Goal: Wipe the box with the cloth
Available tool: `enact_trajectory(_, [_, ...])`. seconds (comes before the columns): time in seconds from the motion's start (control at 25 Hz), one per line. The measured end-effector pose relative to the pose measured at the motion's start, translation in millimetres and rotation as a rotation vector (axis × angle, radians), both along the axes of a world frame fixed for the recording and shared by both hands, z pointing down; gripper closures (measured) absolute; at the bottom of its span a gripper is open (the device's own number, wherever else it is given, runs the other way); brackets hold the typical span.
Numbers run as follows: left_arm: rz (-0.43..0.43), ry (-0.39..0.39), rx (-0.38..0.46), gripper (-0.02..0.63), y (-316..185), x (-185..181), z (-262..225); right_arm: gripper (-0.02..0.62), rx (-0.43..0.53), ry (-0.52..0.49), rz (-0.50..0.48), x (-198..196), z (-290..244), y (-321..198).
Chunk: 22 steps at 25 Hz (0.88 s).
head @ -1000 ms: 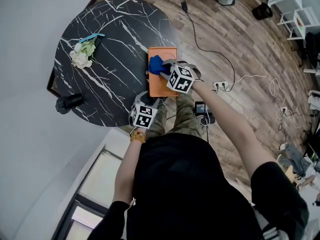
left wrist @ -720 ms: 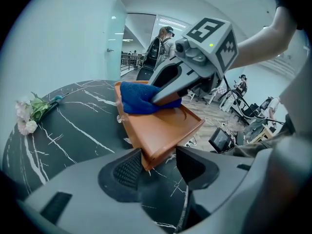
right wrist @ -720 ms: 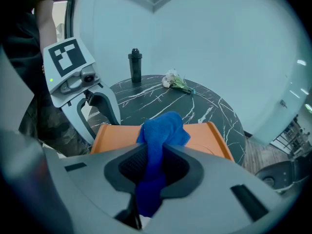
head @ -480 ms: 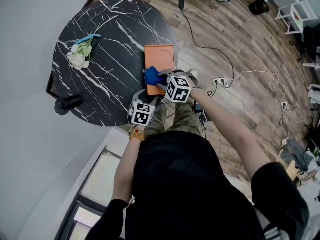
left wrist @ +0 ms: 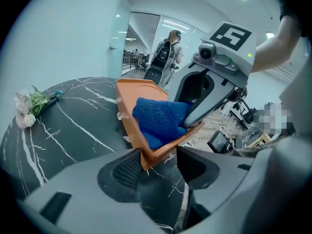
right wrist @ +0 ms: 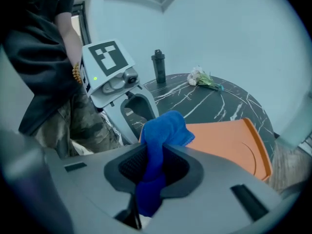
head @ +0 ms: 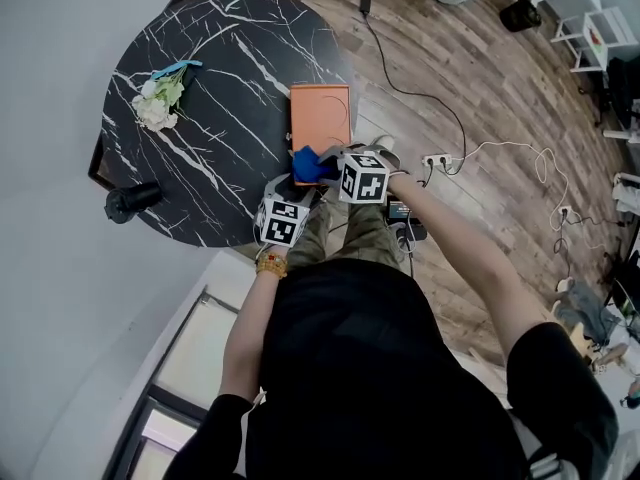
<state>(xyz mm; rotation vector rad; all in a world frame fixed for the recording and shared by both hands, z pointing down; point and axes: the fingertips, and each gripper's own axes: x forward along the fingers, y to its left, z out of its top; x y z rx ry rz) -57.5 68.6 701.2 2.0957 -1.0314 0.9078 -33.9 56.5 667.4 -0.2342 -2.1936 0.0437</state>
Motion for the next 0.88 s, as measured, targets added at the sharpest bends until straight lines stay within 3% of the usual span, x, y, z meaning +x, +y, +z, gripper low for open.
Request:
enact_trajectory(0.24, [-0.022, 0.028, 0.027, 0.373, 0, -4, -1, 0.529, -0.106, -0.085, -0.160, 8, -22, 5])
enact_trajectory(0.32, [-0.035, 0.046, 0.029, 0.373, 1, -6, -3, 0.528, -0.065, -0.162, -0.109, 7, -37, -27])
enact_trajectory(0.4, [-0.038, 0.064, 0.029, 0.373, 3, -8, -6, 0.528, 0.061, -0.201, 0.008, 5, -47, -80])
enact_trajectory(0.48, [-0.025, 0.068, 0.044, 0.373, 3, -7, -12, 0.528, 0.213, -0.153, 0.114, 10, -48, -135])
enact_trajectory(0.56, [0.000, 0.053, 0.064, 0.373, 3, -5, -19, 0.528, 0.302, -0.098, 0.168, 14, -41, -171])
enact_trajectory(0.72, [0.054, 0.004, 0.114, 0.373, -5, -1, -32, 0.528, 0.328, -0.011, 0.196, 17, -15, -195])
enact_trajectory(0.88, [0.100, -0.020, 0.118, 0.368, -8, 6, -32, 0.528, 0.333, 0.008, 0.185, 14, -1, -190])
